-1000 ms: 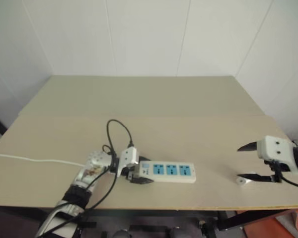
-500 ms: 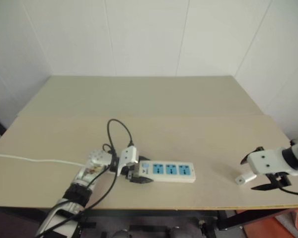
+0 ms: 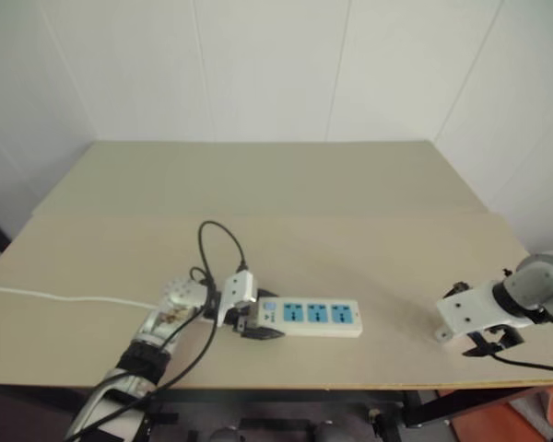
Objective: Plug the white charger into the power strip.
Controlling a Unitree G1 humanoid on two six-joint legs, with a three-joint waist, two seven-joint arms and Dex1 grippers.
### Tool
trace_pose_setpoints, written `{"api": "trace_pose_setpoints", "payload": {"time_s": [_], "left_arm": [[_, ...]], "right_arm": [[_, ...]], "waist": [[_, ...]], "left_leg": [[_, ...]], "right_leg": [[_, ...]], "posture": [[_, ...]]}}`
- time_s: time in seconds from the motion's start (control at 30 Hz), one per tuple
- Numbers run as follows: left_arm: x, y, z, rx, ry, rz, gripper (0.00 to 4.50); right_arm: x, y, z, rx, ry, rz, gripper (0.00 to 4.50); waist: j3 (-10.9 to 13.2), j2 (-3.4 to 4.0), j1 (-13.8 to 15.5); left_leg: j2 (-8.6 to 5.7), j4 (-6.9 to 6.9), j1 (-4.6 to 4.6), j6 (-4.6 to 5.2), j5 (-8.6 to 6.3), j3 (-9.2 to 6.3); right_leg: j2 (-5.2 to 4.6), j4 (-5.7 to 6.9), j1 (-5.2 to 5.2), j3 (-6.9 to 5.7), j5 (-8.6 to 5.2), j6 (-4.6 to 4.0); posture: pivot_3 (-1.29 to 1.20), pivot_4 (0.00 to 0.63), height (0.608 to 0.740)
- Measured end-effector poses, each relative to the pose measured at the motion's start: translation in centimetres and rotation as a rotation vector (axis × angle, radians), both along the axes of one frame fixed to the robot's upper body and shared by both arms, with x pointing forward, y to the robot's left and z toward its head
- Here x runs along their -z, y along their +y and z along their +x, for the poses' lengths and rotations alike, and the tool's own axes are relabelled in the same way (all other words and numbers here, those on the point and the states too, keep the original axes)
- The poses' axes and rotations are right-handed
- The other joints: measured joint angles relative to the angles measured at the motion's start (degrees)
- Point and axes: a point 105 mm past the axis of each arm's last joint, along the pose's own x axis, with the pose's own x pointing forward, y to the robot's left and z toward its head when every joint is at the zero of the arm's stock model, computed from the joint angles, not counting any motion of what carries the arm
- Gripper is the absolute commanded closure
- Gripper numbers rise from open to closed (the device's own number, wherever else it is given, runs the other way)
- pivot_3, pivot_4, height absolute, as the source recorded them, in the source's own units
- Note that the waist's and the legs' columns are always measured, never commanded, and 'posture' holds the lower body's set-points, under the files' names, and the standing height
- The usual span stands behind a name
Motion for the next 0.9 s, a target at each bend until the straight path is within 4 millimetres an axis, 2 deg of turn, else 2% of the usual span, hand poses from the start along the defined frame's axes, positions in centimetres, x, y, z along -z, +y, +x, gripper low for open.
{"api": "trace_pose_setpoints", "payload": {"time_s": [0.33, 0.5, 0.63, 0.83, 0.87, 0.9], "left_arm": [[0.0, 0.0, -0.1, -0.004, -0.004, -0.001, 1.19], [0.0, 0.1, -0.1, -0.008, -0.006, 0.001, 1.19], [0.0, 0.1, -0.1, -0.009, -0.006, 0.001, 1.19], [0.0, 0.4, -0.1, -0.018, -0.003, 0.005, 1.19], [0.1, 0.4, -0.1, -0.02, -0.001, 0.005, 1.19], [0.1, 0.4, -0.1, -0.02, 0.001, 0.005, 1.19]], "right_arm": [[1.4, 0.4, 0.4, -0.024, 0.035, -0.036, 0.0], [1.4, 0.2, 0.7, -0.02, 0.032, -0.046, 0.0], [1.7, 0.1, 0.7, -0.03, 0.047, -0.062, 0.87], [1.9, 0.1, 0.4, -0.039, 0.078, -0.074, 2.99], [2.0, 0.1, 0.4, -0.042, 0.079, -0.074, 3.27], [2.0, 0.1, 0.4, -0.047, 0.079, -0.075, 3.33]], "waist": [[0.0, 0.0, 0.0], [0.0, 0.0, 0.0], [0.0, 0.0, 0.0], [0.0, 0.0, -0.3], [0.0, -0.01, -0.4], [0.0, -0.01, -0.4]], "left_leg": [[0.0, -0.01, -0.01, 0.0, 0.0, 0.0], [0.0, -0.01, 0.0, 0.0, 0.0, 0.0], [0.0, -0.01, 0.01, 0.0, 0.0, 0.0], [0.02, 0.0, 0.12, 0.0, 0.0, 0.0], [0.02, 0.0, 0.13, 0.0, 0.0, 0.0], [0.02, 0.0, 0.15, 0.0, 0.0, 0.0]], "right_leg": [[0.0, 0.0, 0.0, 0.0, 0.0, -0.01], [0.0, 0.0, 0.0, 0.0, 0.0, -0.02], [0.0, -0.01, 0.01, -0.01, 0.0, -0.02], [0.01, 0.01, 0.09, 0.0, 0.01, -0.03], [0.01, 0.01, 0.11, 0.0, 0.01, -0.03], [0.01, 0.01, 0.12, 0.0, 0.01, -0.03]], "posture": [[0.0, 0.15, 0.74], [0.0, 0.15, 0.74], [0.0, 0.15, 0.74], [0.0, 0.15, 0.74], [0.0, 0.15, 0.74], [0.0, 0.15, 0.74]]}}
